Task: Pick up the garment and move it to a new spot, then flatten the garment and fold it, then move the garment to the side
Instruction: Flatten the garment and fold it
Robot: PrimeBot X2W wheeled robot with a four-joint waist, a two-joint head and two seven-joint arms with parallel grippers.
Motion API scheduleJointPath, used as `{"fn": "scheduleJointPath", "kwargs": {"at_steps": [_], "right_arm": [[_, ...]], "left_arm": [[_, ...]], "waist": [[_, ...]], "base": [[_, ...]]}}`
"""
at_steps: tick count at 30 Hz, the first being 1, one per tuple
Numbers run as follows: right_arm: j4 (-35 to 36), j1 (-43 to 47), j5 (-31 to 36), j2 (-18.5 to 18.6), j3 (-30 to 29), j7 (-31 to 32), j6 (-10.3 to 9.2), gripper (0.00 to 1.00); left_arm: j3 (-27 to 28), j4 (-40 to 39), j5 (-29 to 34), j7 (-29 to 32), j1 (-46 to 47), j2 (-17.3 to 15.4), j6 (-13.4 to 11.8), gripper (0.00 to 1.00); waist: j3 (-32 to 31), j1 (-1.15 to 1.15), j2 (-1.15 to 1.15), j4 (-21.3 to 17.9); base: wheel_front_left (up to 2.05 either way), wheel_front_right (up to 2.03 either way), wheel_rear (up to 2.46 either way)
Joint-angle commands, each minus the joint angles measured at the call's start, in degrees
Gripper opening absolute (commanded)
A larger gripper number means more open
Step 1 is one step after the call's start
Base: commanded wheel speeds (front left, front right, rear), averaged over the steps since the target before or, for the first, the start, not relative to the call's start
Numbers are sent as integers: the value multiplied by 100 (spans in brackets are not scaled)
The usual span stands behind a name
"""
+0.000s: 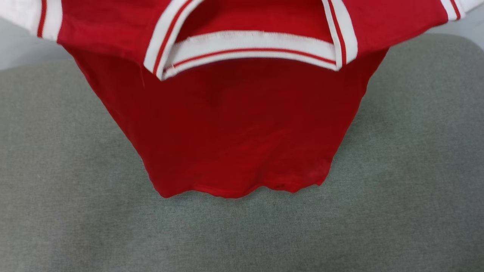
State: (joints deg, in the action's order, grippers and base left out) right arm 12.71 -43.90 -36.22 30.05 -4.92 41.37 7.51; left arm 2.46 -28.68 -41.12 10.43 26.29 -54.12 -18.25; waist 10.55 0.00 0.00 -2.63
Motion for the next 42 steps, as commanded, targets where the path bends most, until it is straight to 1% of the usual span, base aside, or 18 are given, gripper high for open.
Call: {"fn": "scheduleJointPath", "kwargs": {"at_steps": [1, 5, 9, 11, 15, 18, 19, 23, 26, 30, 36, 40, 42], "right_arm": [[-56, -159, 45, -28, 32, -62, -4, 0], [-364, -898, 308, 101, 318, -360, -4, 0], [-898, -1735, 585, 110, 624, -728, -4, 0], [-1179, -2182, 706, 183, 787, -866, -5, 0], [-1691, -2920, 1008, 423, 1244, -1169, -5, 0], [-2091, -3530, 1143, 547, 1427, -1413, -5, 0], [-2505, -4078, 1207, 544, 1418, -1625, -5, 0], [-2909, -4727, 1368, 563, 1500, -1877, -4, 0], [-3254, -4970, 1560, 551, 1625, -2108, -4, 0], [-3615, -4925, 1600, 527, 1795, -2316, -5, 0], [-4052, -4310, 1446, 524, 2031, -2593, -6, 0], [-4337, -3436, 1334, 380, 2197, -2739, -4, 0], [-4379, -3051, 1245, 412, 2287, -2738, -6, 0]], "left_arm": [[-31, 64, -12, 0, 184, -29, 22, 0], [-367, 502, 27, 37, 1294, -4, 195, 0], [-903, 1252, 197, 5, 2504, 220, 460, 0], [-1149, 1689, 310, -4, 3146, 365, 601, 0], [-1580, 2613, 510, -64, 4386, 807, 809, 0], [-1797, 3259, 649, -147, 5236, 1113, 958, 0], [-1884, 3838, 608, -269, 5984, 1483, 1071, 0], [-1987, 4517, 718, -536, 6733, 1790, 1219, 0], [-2107, 4997, 784, -797, 6965, 2029, 1299, 0], [-2191, 5505, 767, -1158, 6954, 2306, 1367, 0], [-2539, 6077, 767, -1577, 6197, 2676, 1584, 0], [-2674, 6378, 679, -1958, 5276, 2895, 1617, 0], [-2791, 6485, 700, -2079, 4839, 2943, 1648, 0]], "waist": [[167, 0, 0, -3], [614, 0, 0, 8], [980, 0, 0, 44], [1179, 0, 0, 76], [1533, 0, 0, 160], [1783, 0, 0, 191], [2118, 0, 0, 291], [2538, 0, 0, 429], [2739, 0, 0, 518], [2915, 0, 0, 590], [2801, 0, 0, 674], [2450, 0, 0, 694], [2274, 0, 0, 690]], "base": [[0, 0, 0], [0, 0, 0], [0, 0, 0], [0, 0, 0], [0, 0, 0], [0, 0, 0], [0, 0, 0], [0, 0, 0], [0, 0, 0], [0, 0, 0], [0, 0, 0], [0, 0, 0], [0, 0, 0]]}}
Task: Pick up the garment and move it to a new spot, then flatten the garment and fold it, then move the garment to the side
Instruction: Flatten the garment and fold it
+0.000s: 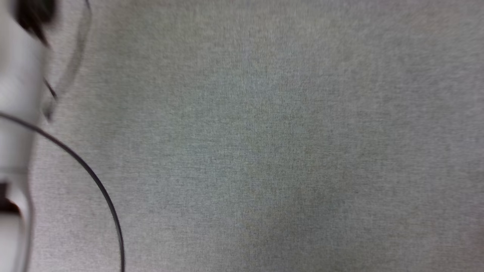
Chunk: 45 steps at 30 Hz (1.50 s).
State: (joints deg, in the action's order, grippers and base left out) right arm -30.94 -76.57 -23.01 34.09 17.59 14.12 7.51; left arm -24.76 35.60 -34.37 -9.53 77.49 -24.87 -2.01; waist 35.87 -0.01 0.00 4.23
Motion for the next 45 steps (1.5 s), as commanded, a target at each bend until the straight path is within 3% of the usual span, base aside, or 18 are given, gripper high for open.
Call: {"fn": "scheduleJointPath", "kwargs": {"at_steps": [1, 11, 17, 27, 35, 41, 45], "right_arm": [[-42, 435, -129, 27, 68, -4, -7, 0], [12, 2231, -749, 19, 186, 292, -6, 0], [360, 3250, -1126, 130, 195, 533, -7, 0], [1045, 4990, -1781, 316, -269, 1183, -7, 0], [1775, 6382, -1976, 236, -839, 1550, -7, 0], [2205, 7223, -1964, 94, -1174, 1921, -6, 0], [2363, 7534, -1824, 1, -1222, 2006, -6, 0]], "left_arm": [[-138, 100, 46, -141, -526, 25, 29, 0], [-285, 8, -58, -377, -2709, -310, -127, 0], [-529, -590, -36, 189, -4023, -817, -321, 0], [-704, -2059, -353, 1163, -5944, -1746, -673, 0], [-702, -3072, -624, 1450, -7327, -2236, -1169, 0], [-828, -3495, -902, 1575, -8047, -2272, -1262, 0], [-916, -3555, -1094, 1579, -8279, -2112, -1215, 0]], "waist": [[-362, 1, 0, 2], [-1337, 1, 0, -87], [-1884, 1, 0, -137], [-2548, 1, 0, -245], [-2761, 1, 0, -374], [-2795, 1, 0, -467], [-2818, 1, 0, -498]], "base": [[0, 0, 0], [0, 0, 0], [0, 0, 0], [0, 0, 0], [0, 0, 0], [0, 0, 0], [0, 0, 0]]}}
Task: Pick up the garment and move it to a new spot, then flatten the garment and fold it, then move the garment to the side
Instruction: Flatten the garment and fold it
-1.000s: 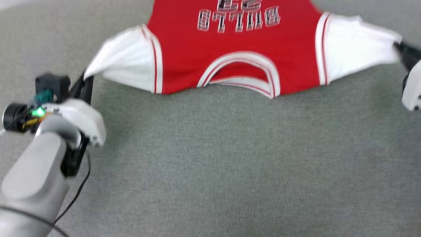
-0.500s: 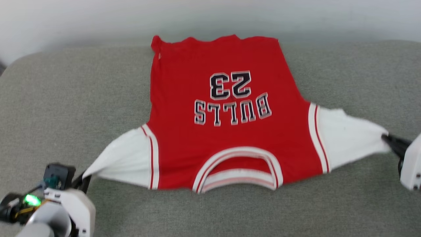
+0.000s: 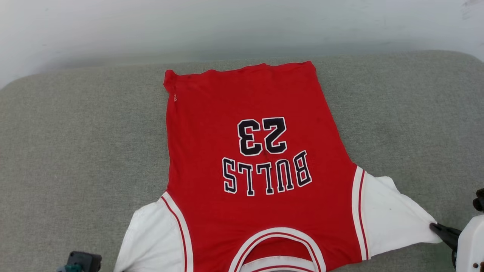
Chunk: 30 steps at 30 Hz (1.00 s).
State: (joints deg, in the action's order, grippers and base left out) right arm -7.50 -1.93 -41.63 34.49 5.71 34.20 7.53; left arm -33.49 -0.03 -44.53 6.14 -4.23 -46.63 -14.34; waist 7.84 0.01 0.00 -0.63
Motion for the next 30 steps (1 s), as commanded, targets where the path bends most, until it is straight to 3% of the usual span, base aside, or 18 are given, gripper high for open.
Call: {"fn": "scheduleJointPath", "kwargs": {"at_steps": [1, 6, 7, 8, 15, 22, 30], "right_arm": [[28, 102, 23, -74, -43, 13, -8, 0], [90, 160, 36, -69, -48, 80, -8, 0], [122, 157, 45, -33, -32, 100, -7, 36], [145, 148, 44, -15, -38, 120, -7, 100], [641, -215, 83, 169, -159, 233, -6, 100], [1352, -1353, 217, -149, -457, 1054, -6, 100], [702, -3369, 614, -246, -569, 2314, -6, 100]], "left_arm": [[-41, 23, -162, 12, -162, 112, 58, 0], [0, -17, -315, -99, -152, 249, 154, 0], [-1, -63, -321, -126, -128, 259, 173, 0], [-18, -122, -304, -130, -109, 258, 213, 0], [-111, -813, -174, -231, -34, 339, 236, 0], [-213, -1719, 152, -150, 83, 260, 69, 0], [-402, -2453, 568, 66, 475, 304, 46, 0]], "waist": [[-26, -1, 0, -24], [-46, -1, 0, 1], [-47, -1, 0, 25], [-43, -1, 0, 46], [151, -1, 0, 327], [766, -1, 0, 773], [1643, -1, 0, 1451]], "base": [[0, 0, 0], [0, 0, 0], [0, 0, 0], [0, 0, 0], [0, 0, 0], [0, 0, 0], [0, 0, 0]]}}
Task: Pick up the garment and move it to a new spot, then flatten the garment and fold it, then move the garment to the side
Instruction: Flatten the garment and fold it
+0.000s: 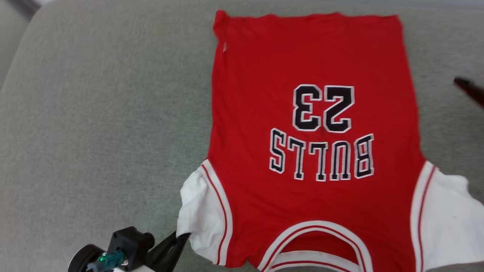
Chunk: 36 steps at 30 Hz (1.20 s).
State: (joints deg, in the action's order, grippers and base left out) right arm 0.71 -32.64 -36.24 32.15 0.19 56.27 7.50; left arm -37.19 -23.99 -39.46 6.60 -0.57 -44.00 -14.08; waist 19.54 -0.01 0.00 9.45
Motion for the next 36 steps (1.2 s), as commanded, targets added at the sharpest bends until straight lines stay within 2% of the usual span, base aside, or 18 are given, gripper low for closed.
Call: {"fn": "scheduleJointPath", "kwargs": {"at_steps": [1, 4, 7, 13, 22, 29, 30, 31, 32, 36], "right_arm": [[-247, -561, 155, -7, -23, 222, -2, 100], [-642, -1309, 436, 63, -72, 564, -2, 100], [-1102, -2006, 726, -25, -174, 850, -2, 100], [-1854, -3021, 1365, -22, -138, 1129, -2, 100], [-2486, -3579, 1959, -62, -184, 1125, -2, 100], [-2860, -3433, 2091, -80, -166, 1187, -2, 100], [-2906, -3376, 2101, -69, -153, 1243, -2, 78], [-2925, -3332, 2106, -46, -135, 1273, -2, 44], [-2925, -3287, 2104, -18, -122, 1282, -2, 0], [-2890, -3213, 2025, 51, -176, 1351, -2, 0]], "left_arm": [[-58, -117, 99, 33, 153, 56, 27, 0], [-131, -277, 211, 80, 321, 114, 80, 0], [-203, -421, 174, 107, 451, 270, 138, 0], [-321, -578, 294, 152, 740, 439, 284, 0], [-325, -527, 191, -16, 850, 642, 358, 0], [-351, -421, 152, -136, 909, 778, 421, 0], [-355, -401, 149, -157, 903, 783, 428, 0], [-355, -380, 148, -180, 895, 786, 435, 0], [-350, -362, 129, -189, 888, 796, 438, 0], [-293, -256, 85, -269, 881, 782, 449, 0]], "waist": [[575, 1, 0, 529], [884, 1, 0, 802], [1156, 1, 0, 1032], [1591, 1, 0, 1413], [1925, 1, 0, 1715], [2001, 1, 0, 1850], [1999, 1, 0, 1857], [1999, 1, 0, 1861], [1998, 1, 0, 1866], [1980, 1, 0, 1853]], "base": [[0, 0, 0], [0, 0, 0], [0, 0, 0], [0, 0, 0], [0, 0, 0], [0, 0, 0], [0, 0, 0], [0, 0, 0], [0, 0, 0], [0, 0, 0]]}}
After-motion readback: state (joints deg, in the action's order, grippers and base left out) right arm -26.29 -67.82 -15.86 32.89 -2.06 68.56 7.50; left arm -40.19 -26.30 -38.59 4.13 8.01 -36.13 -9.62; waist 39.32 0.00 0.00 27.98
